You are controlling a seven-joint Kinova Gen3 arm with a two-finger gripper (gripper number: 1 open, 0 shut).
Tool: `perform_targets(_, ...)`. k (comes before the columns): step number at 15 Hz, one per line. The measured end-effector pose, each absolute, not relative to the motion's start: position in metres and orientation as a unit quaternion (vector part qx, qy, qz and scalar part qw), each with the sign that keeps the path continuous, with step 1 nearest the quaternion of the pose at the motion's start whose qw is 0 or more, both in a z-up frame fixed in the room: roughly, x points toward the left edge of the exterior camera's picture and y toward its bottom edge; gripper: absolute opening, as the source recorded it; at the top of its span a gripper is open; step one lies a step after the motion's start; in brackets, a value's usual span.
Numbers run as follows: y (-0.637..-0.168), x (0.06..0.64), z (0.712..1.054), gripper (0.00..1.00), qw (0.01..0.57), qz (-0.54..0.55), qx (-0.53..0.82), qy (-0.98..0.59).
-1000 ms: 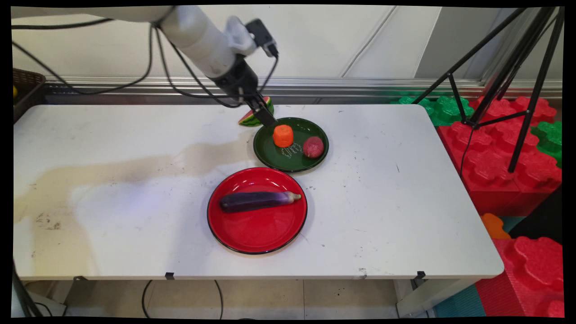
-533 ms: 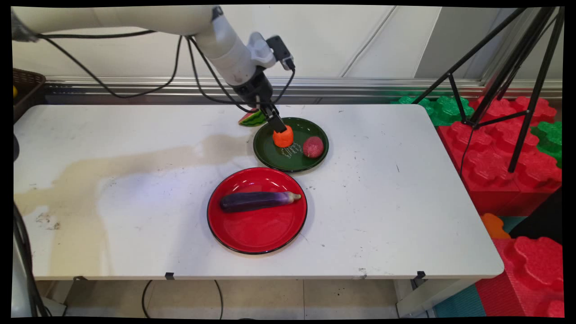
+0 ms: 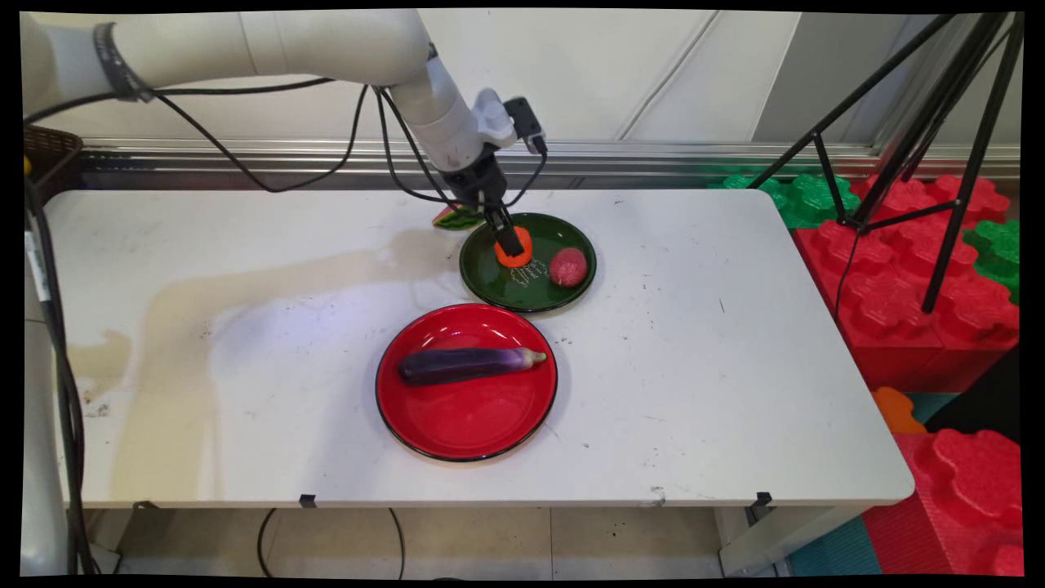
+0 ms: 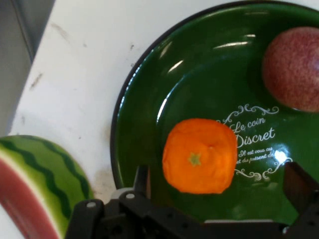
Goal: Pick up the mandarin from the green plate, then place the picked object on the table
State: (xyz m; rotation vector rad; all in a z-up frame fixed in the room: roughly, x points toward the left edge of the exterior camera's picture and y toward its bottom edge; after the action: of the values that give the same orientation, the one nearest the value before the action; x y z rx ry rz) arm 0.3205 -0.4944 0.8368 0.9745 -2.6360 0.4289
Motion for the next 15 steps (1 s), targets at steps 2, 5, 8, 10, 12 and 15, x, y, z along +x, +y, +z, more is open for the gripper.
perform_targets(2, -0.5, 0.32, 0.829, 1.0, 0.147, 0.144, 0.334, -0.92)
perform_targets(5, -0.508, 0.32, 0.817, 1.0, 0.148, 0.139, 0.328, -0.923)
perform_targets(8, -0.513, 0.321, 0.809, 1.0, 0.148, 0.134, 0.326, -0.924)
perform_targets(10, -0.515, 0.322, 0.804, 0.0, 0.149, 0.133, 0.326, -0.924)
perform_targets(12, -0.516, 0.323, 0.803, 0.0, 0.151, 0.133, 0.324, -0.924)
perform_targets(15, -0.515, 0.326, 0.805, 0.0, 0.161, 0.137, 0.322, -0.923)
